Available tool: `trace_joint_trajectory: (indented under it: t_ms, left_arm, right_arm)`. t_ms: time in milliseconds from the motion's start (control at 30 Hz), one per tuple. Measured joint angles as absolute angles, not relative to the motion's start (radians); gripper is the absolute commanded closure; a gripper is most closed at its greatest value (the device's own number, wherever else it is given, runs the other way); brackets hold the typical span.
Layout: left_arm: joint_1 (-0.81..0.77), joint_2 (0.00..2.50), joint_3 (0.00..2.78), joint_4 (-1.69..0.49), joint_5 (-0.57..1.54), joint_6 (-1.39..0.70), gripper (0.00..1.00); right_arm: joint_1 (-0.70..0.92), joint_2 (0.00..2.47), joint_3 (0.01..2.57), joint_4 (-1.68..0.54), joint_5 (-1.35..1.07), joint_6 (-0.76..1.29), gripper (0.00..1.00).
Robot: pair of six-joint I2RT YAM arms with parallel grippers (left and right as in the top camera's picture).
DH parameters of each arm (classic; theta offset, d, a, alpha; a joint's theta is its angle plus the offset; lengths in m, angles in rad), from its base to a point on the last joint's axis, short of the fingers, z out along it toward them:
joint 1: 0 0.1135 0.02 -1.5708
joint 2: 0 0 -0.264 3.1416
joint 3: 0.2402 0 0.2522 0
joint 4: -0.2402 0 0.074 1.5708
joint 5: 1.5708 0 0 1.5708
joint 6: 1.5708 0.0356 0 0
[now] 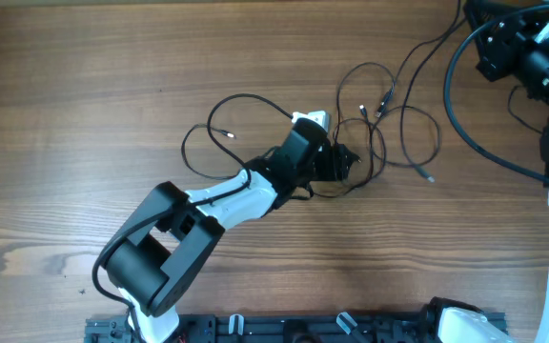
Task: Untangle cables
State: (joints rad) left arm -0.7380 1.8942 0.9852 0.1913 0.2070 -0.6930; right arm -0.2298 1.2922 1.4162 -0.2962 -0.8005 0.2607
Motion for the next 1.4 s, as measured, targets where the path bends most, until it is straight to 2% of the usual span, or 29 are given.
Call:
trace_joint_trajectory:
  t_ms: [100, 200, 267, 533, 633, 767, 967, 1133, 1400]
  left_arm:
    - [-0.743, 1.895, 0.985, 0.173, 0.189, -0.693, 0.59]
    - [-0.743, 1.895, 0.985, 0.123, 0.165, -0.689, 0.76]
    - [-0.743, 1.895, 0.985, 0.092, 0.149, -0.693, 0.96]
    - [-0.704, 1.886, 0.987, -0.060, 0.107, -0.664, 0.96]
    - [-0.625, 1.814, 0.985, -0.224, 0.102, -0.655, 0.96]
    - [-0.476, 1.685, 0.986, -0.429, 0.098, -0.647, 0.96]
    - [-0.318, 1.636, 0.986, -0.529, 0.090, -0.610, 0.96]
    - [-0.326, 1.636, 0.986, -0.528, 0.105, -0.603, 0.96]
    - [-0.433, 1.636, 0.986, -0.528, 0.110, -0.603, 0.96]
  right_arm:
    - [-0.230, 1.292, 1.416, -0.299, -0.801, 0.261, 0.96]
    - [-0.230, 1.292, 1.417, -0.299, -0.801, 0.261, 0.96]
    - [-0.230, 1.292, 1.416, -0.299, -0.801, 0.261, 0.96]
    - [-0.230, 1.292, 1.416, -0.345, -0.715, 0.256, 0.96]
    - [-0.229, 1.292, 1.417, -0.397, -0.548, 0.237, 0.96]
    - [-0.230, 1.292, 1.416, -0.427, -0.205, 0.229, 0.96]
    - [-0.230, 1.296, 1.416, -0.430, 0.118, 0.229, 0.96]
    - [-0.230, 1.352, 1.417, -0.456, 0.215, 0.229, 0.96]
    - [-0.304, 1.538, 1.417, -0.459, 0.274, 0.222, 0.96]
